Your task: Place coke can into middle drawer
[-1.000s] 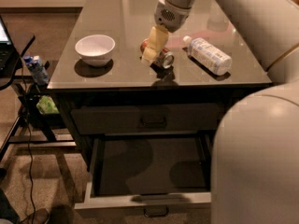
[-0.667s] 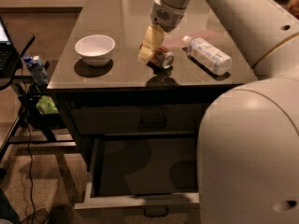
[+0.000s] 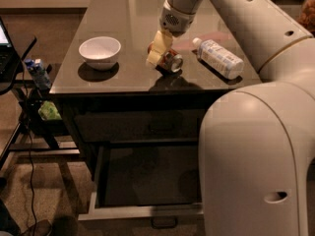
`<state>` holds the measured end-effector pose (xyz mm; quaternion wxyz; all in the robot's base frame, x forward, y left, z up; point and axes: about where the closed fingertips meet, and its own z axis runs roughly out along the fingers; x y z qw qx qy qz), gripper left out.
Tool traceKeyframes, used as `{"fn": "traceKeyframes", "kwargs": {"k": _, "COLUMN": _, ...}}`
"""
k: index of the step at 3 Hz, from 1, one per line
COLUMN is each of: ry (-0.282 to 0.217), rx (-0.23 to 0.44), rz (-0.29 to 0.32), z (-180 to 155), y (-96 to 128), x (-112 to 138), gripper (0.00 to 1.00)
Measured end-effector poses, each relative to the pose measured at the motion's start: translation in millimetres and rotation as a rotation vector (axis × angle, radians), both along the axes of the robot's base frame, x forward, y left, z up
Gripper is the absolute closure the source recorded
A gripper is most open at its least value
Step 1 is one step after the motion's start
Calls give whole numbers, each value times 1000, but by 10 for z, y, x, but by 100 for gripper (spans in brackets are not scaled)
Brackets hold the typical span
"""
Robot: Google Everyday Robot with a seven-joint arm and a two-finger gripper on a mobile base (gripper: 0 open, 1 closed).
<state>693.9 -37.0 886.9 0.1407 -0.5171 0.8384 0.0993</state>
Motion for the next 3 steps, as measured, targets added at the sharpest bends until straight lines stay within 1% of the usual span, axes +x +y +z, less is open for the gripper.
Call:
{"fn": "traceKeyframes", "kwargs": {"k": 1, "ry": 7, "rx": 5, "rz": -8, "z": -103, "y": -65, "x": 56, "gripper": 0}}
{"fn": "traceKeyframes", "kwargs": {"k": 2, "ry": 14, "rx": 9, "rz": -12, "z": -233, "y": -183, "x": 91, "gripper": 0}}
{"fn": "traceKeyframes", "kwargs": {"k": 3, "ry": 29, "rx": 11, "rz": -13, "z": -336, "y": -227, "x": 118, "gripper": 0}}
